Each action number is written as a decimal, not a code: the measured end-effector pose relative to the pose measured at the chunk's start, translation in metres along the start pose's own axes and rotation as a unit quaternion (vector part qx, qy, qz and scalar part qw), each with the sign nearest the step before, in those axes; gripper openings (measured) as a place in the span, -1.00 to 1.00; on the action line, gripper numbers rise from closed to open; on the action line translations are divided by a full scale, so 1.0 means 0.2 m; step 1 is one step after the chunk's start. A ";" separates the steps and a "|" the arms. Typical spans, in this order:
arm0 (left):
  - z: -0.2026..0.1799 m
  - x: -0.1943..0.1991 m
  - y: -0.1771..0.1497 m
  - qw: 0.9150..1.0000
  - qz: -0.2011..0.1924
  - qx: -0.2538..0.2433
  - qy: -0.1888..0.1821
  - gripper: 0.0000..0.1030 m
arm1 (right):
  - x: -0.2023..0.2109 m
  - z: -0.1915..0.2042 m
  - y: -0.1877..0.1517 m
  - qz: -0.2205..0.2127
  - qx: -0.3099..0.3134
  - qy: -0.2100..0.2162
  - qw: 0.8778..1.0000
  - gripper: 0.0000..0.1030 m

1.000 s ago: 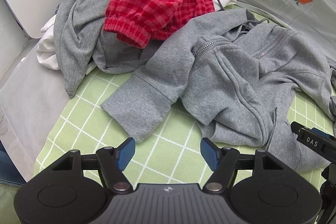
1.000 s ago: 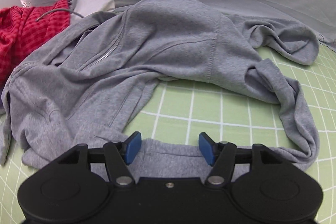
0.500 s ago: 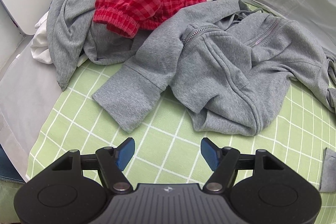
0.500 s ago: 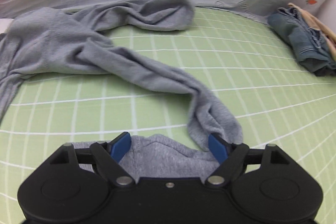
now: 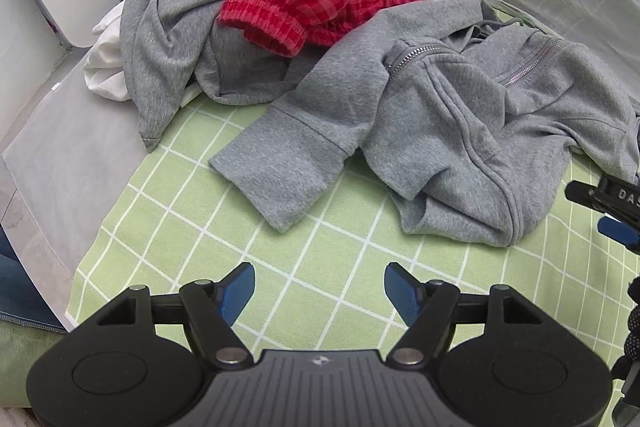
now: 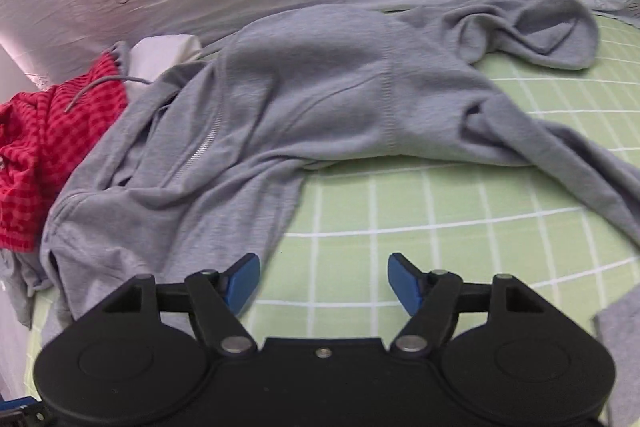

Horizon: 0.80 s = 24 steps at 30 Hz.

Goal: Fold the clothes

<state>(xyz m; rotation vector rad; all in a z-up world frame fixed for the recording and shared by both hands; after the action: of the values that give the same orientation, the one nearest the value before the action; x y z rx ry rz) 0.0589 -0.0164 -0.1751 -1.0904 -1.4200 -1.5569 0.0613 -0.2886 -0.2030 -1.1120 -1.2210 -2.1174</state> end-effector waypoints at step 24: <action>0.06 0.00 0.00 0.998 -0.025 0.044 0.040 0.48 | 0.05 0.08 -0.15 -0.078 0.176 -0.044 0.980 -0.83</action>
<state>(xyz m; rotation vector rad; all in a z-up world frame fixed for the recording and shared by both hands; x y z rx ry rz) 0.0604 -0.0043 -0.1758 -0.9370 -1.4569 -1.5406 0.0402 -0.2596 -0.2048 -0.9853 -1.6955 -1.8734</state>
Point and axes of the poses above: each gripper's, at about its wrist camera, not at the fingertips, and x roughly against the way its jaws point, z to its left, y to its top, the point moved 8 cm from there along -x, roughly the way its jaws point, and after that the axes turned 2 degrees about z, right-handed, at the moved point
